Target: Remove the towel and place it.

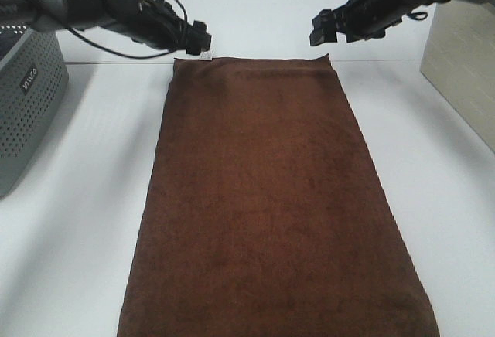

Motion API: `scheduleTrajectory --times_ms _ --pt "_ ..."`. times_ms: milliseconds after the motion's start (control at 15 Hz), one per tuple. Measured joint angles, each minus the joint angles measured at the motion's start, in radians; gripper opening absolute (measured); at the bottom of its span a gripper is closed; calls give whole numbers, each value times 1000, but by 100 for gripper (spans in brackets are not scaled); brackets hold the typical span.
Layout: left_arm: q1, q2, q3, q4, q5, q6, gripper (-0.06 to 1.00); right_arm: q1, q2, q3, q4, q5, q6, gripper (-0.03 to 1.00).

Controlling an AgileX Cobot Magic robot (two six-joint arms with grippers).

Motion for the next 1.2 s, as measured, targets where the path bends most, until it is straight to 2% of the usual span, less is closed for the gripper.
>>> scheduleTrajectory --times_ms 67,133,267,333,400,533,600,667,733,800,933,1000,1067,1133,1200 --pt "4 -60 0 15 98 -24 83 0 -63 0 -43 80 37 76" --pt "7 -95 0 30 156 -41 84 0 -89 0 -66 114 60 76" --pt "32 -214 0 112 343 -131 85 0 -215 0 -207 263 198 77" --pt "63 -276 0 150 415 -212 86 0 -281 0 -285 309 269 77" --pt "150 -393 -1 249 513 -347 86 -2 -391 -2 -395 370 359 77" --pt "243 -485 -7 365 647 -410 86 -19 -484 -3 -426 452 378 77" --pt "269 -506 -7 386 691 -412 86 -30 -497 -3 -418 477 378 77" --pt "330 -552 -5 426 792 -403 86 -67 -532 -3 -390 565 379 77" --pt "341 -567 0 433 804 -396 86 -79 -544 -3 -384 591 380 77" --pt "368 -634 78 444 799 -396 86 -97 -575 -1 -393 621 389 77" --pt "385 -738 239 447 740 -396 86 -97 -630 46 -393 621 392 77" --pt "390 -881 452 449 651 -405 86 -97 -722 169 -372 621 393 77" --pt "391 -978 587 446 607 -405 86 -97 -816 275 -351 621 393 77" --pt "391 -1080 714 437 578 -403 86 -97 -919 393 -343 607 393 77" --pt "391 -1137 766 429 572 -396 86 -97 -983 461 -340 593 393 77"
